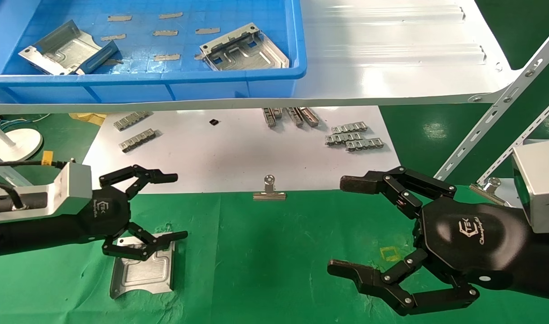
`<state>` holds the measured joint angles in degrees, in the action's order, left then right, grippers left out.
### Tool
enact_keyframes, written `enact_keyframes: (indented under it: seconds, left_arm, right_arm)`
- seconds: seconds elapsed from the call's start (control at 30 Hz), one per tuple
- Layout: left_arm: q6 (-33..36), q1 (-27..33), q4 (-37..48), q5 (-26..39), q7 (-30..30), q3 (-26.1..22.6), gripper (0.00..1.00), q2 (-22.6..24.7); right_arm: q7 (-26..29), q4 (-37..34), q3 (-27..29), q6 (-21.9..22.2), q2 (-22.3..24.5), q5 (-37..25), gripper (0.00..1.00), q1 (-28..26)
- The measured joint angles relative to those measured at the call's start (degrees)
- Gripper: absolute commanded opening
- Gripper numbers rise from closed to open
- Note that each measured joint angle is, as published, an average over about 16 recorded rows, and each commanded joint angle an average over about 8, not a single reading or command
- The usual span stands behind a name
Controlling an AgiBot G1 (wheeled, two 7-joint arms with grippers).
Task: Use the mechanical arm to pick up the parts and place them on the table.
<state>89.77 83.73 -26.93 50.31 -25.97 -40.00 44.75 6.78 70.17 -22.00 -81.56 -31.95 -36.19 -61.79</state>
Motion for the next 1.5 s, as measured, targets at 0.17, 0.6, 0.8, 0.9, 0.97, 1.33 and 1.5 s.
enact_keyframes:
  seconds: [0.17,0.6,0.8,0.9,0.97,1.33,1.5]
  left_arm:
    - [-0.49,-2.67,-5.63,-1.02,4.43,2.89,1.0,-1.17]
    - [-1.77,-9.65,-20.31,-3.68,15.99,10.44,1.0,-4.24]
    - [-2.37,-12.88,-27.1,-4.91,21.33,13.93,1.0,-5.65]
    - [-2.66,-14.49,-30.49,-5.52,24.0,15.67,1.0,-6.36]
    - [-2.86,-15.55,-32.73,-5.93,25.77,16.83,1.0,-6.83]
    - [-3.83,-21.0,-44.23,-8.01,34.66,22.73,1.0,-9.22]
    - [-4.05,-22.23,-46.82,-8.49,36.58,24.06,1.0,-9.76]
  right_arm:
    - [0.0,0.0,0.0,0.0,0.0,0.0,1.0,0.0]
    - [0.0,0.0,0.0,0.0,0.0,0.0,1.0,0.0]
    - [0.0,0.0,0.0,0.0,0.0,0.0,1.0,0.0]
    - [0.0,0.0,0.0,0.0,0.0,0.0,1.0,0.0]
    - [0.0,0.0,0.0,0.0,0.0,0.0,1.0,0.0]
    - [0.0,-0.01,0.0,0.0,0.0,0.01,1.0,0.0]
    - [0.0,-0.01,0.0,0.01,0.01,0.01,1.0,0.01]
